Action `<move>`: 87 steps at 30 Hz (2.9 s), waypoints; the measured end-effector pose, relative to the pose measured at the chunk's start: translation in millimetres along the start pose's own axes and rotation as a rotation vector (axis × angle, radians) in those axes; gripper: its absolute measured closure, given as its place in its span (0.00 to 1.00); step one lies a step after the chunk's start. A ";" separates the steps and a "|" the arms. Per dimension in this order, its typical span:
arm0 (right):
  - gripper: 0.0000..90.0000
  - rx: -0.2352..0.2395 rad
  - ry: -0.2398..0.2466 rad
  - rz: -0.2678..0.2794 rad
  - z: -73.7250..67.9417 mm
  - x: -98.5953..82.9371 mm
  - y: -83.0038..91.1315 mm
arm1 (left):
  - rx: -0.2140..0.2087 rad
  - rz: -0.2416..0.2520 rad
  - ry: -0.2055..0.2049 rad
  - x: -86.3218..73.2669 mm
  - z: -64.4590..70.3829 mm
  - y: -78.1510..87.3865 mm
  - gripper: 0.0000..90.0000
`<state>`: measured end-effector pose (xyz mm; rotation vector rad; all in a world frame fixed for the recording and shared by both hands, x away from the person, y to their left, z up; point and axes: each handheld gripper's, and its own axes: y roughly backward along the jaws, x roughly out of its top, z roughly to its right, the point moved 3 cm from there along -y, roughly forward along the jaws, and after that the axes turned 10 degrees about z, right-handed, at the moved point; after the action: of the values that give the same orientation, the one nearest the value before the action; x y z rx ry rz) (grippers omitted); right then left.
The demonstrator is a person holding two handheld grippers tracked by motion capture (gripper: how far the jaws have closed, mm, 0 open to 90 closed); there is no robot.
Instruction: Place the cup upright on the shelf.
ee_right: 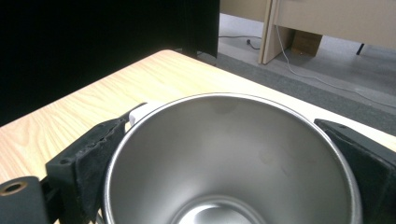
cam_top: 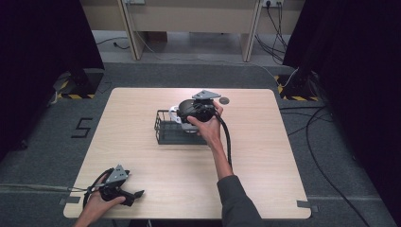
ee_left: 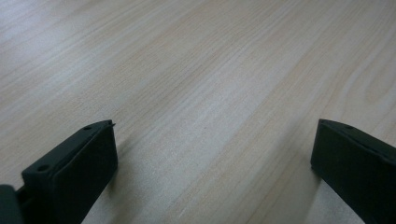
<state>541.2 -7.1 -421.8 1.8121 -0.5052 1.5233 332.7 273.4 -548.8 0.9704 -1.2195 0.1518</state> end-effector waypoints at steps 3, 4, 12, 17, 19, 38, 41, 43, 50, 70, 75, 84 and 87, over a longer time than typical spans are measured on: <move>0.07 0.000 0.006 -0.014 -0.7 -3.6 0.1 | 0.000 0.000 0.000 0.0 0.0 0.0 0.00; 0.07 -0.002 0.013 -0.021 -0.6 -5.2 -0.1 | 0.000 0.000 0.000 0.0 0.0 0.0 0.00; 0.06 -0.002 0.003 -0.032 0.0 -9.2 0.7 | 0.000 0.000 -0.001 0.0 0.0 0.0 0.00; 0.06 -0.011 0.014 -0.033 -0.7 -7.0 1.4 | 0.000 0.001 0.000 0.0 0.1 -0.1 0.00; 0.06 -0.019 0.028 -0.032 -0.9 -5.3 2.2 | 0.000 0.000 0.000 0.0 0.1 -0.1 0.00; 0.18 -0.013 0.035 0.048 -6.7 21.3 25.4 | 0.002 0.000 -0.002 0.0 0.0 -0.1 0.00; 0.16 -0.008 0.029 0.047 -6.7 20.7 27.8 | 0.001 -0.001 -0.003 0.0 -0.1 -0.1 0.00; 0.17 -0.009 0.024 0.052 -5.9 21.5 30.0 | 0.001 0.000 -0.001 0.0 0.0 -0.2 0.00; 0.17 0.000 0.019 0.064 -7.2 25.1 38.7 | 0.001 0.001 0.000 0.0 0.1 -0.2 0.00; 0.17 0.013 0.009 0.073 -11.7 21.0 64.5 | 0.001 -0.001 -0.002 0.0 0.0 -0.1 0.00; 0.17 0.017 -0.004 0.083 -10.6 17.3 71.4 | 0.001 -0.001 -0.003 0.0 -0.1 -0.1 0.00; 0.17 0.026 -0.012 0.096 -10.4 12.5 83.9 | 0.001 -0.001 -0.002 0.0 0.0 -0.1 0.00; 0.17 0.028 -0.014 0.099 -10.8 10.2 88.3 | 0.001 0.000 -0.002 0.0 0.0 -0.2 0.00</move>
<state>475.3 -57.4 -388.0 1.8449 -0.5913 1.5919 332.8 273.3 -548.9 0.9720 -1.2214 0.1512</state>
